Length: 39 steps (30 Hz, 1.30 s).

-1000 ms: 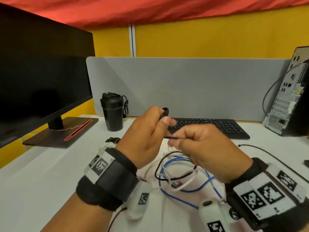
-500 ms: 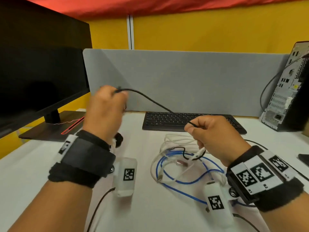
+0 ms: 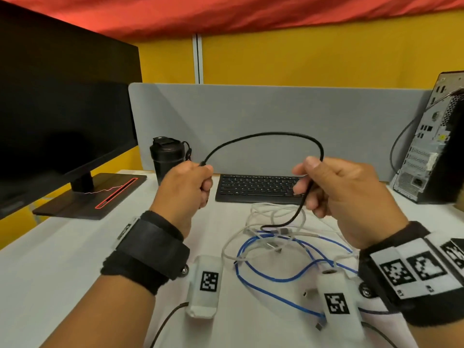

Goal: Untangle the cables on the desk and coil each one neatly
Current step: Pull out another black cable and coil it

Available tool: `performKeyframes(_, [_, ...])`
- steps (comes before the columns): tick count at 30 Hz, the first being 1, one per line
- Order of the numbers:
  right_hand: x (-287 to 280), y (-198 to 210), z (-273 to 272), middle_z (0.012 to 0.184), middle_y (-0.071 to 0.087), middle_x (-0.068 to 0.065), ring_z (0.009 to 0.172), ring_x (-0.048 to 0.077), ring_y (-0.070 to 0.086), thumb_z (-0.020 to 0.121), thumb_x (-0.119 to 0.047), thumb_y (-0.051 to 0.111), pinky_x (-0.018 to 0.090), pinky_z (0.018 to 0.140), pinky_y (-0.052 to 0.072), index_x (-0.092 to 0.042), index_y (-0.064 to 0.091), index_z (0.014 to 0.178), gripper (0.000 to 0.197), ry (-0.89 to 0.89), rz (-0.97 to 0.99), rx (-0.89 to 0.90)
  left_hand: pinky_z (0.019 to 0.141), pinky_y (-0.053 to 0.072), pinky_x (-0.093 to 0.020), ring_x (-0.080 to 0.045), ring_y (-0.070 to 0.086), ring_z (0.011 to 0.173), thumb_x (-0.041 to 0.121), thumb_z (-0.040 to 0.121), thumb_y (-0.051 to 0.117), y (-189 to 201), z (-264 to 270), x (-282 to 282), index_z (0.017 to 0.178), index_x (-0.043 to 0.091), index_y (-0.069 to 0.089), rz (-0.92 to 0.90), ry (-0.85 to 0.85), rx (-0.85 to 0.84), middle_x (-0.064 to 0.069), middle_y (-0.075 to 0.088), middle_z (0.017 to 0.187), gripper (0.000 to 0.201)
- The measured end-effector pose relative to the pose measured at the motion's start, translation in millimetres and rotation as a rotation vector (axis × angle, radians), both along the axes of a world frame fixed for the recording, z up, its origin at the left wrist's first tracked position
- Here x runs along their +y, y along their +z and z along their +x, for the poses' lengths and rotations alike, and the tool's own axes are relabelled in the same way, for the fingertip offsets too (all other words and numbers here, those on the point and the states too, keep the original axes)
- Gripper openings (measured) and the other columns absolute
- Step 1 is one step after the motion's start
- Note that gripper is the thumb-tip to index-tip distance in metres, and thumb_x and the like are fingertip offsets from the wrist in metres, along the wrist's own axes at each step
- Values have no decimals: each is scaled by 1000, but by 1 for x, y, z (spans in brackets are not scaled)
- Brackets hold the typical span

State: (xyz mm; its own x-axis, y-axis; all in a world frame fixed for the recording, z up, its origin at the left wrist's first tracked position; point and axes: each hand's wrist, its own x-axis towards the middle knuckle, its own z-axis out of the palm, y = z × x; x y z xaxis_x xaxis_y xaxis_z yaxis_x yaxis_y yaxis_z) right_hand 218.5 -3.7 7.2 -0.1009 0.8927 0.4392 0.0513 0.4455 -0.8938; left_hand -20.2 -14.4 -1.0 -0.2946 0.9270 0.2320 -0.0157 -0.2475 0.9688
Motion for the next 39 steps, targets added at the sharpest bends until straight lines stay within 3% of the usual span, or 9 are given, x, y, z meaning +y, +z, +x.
performKeyframes(5, [-2, 10, 9, 76, 67, 4, 57, 12, 57, 89, -17, 62, 21, 50, 48, -14, 72, 96, 12, 120, 31, 353, 46, 32, -24, -10, 36, 48, 16, 97, 53, -4, -12, 4, 80, 17, 52, -31, -25, -83, 4, 48, 59, 17])
performKeyframes(9, [5, 6, 15, 77, 66, 3, 56, 11, 53, 95, -10, 57, 20, 47, 44, -17, 72, 99, 17, 125, 8, 373, 48, 33, -26, -9, 37, 48, 16, 99, 52, -7, -4, 2, 76, 17, 49, -64, -135, -19, 2, 48, 61, 23])
performKeyframes(18, [37, -17, 16, 62, 53, 1, 54, 13, 45, 94, -17, 61, 29, 53, 47, -14, 75, 94, 14, -249, -231, 50, 49, 36, -15, -2, 41, 44, 28, 97, 43, 13, -19, -7, 76, 20, 54, 49, -750, -796, 10, 49, 63, 25])
performKeyframes(22, [27, -17, 9, 56, 64, -16, 48, -1, 54, 91, -21, 66, 9, 45, 38, -29, 78, 86, 16, -165, -14, -291, 56, 44, -15, -3, 57, 59, 29, 105, 33, 20, -30, -9, 98, 12, 55, 263, -668, -1026, 1, 71, 87, 28])
performKeyframes(25, [3, -7, -5, 83, 68, -36, 80, -15, 62, 87, -31, 68, 3, 67, 44, -43, 76, 91, 14, -12, 222, -704, 67, 56, -23, -17, 74, 87, 24, 106, 35, 24, -35, -8, 107, 9, 48, 351, -398, -1117, -21, 72, 111, 20])
performKeyframes(28, [-19, -1, -18, 81, 66, -27, 81, -1, 65, 89, -35, 67, 12, 68, 47, -45, 75, 97, 16, 195, 359, -862, 83, 58, -29, -23, 73, 102, 16, 106, 41, 24, -22, -5, 109, 9, 54, 353, -76, -728, -21, 67, 125, 15])
performKeyframes(31, [-37, 10, -22, 76, 64, -14, 74, 11, 65, 89, -37, 65, 17, 62, 48, -36, 77, 95, 13, 305, 471, -740, 88, 56, -32, -9, 68, 102, 32, 101, 43, 8, -6, -4, 111, 20, 57, 294, 138, 297, -1, 68, 118, 21])
performKeyframes(33, [-41, 18, -19, 74, 66, -7, 70, 15, 64, 87, -35, 64, 19, 61, 47, -30, 77, 87, 14, 236, 516, -556, 87, 55, -38, -2, 65, 96, 32, 102, 40, -1, 0, -7, 108, 20, 54, 275, 31, 707, 4, 68, 108, 20])
performKeyframes(39, [-19, 12, -11, 57, 61, -13, 51, 1, 51, 88, -22, 67, 10, 50, 38, -21, 73, 74, 16, -136, 340, -207, 75, 54, -44, -10, 60, 70, 51, 86, 43, 4, 21, -20, 92, 17, 62, 60, -416, 706, -1, 69, 85, 40])
